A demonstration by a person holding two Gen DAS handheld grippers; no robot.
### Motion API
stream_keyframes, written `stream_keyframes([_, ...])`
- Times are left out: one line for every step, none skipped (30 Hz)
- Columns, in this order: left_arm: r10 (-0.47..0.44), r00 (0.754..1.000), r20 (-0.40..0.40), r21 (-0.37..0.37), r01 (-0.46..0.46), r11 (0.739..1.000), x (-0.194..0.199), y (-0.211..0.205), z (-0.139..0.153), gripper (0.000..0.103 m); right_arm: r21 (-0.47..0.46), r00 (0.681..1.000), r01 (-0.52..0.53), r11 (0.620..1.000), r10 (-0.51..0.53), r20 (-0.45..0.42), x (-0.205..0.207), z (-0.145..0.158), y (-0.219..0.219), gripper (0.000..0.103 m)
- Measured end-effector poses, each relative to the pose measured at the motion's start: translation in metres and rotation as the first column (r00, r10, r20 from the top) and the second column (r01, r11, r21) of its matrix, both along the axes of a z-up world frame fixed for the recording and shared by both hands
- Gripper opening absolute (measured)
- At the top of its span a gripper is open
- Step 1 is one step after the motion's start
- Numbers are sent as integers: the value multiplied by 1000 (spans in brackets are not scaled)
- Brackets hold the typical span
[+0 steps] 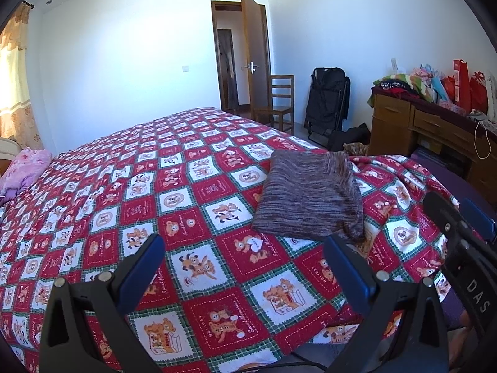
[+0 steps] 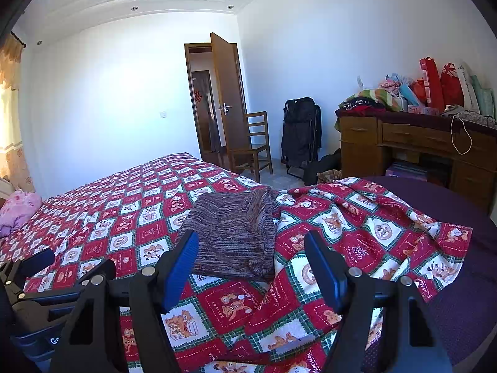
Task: Fold small clothes
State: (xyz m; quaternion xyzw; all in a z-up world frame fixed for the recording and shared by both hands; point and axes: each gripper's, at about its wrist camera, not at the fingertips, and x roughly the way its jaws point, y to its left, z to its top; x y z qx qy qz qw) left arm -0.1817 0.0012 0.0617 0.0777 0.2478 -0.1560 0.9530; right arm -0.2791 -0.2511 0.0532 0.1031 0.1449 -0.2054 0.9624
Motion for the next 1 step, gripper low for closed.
stream_keyframes([5,1000,-2,5,-5,1000,1,0,-1,103,0,1000,0,1000,0,-1,0,0,0,72])
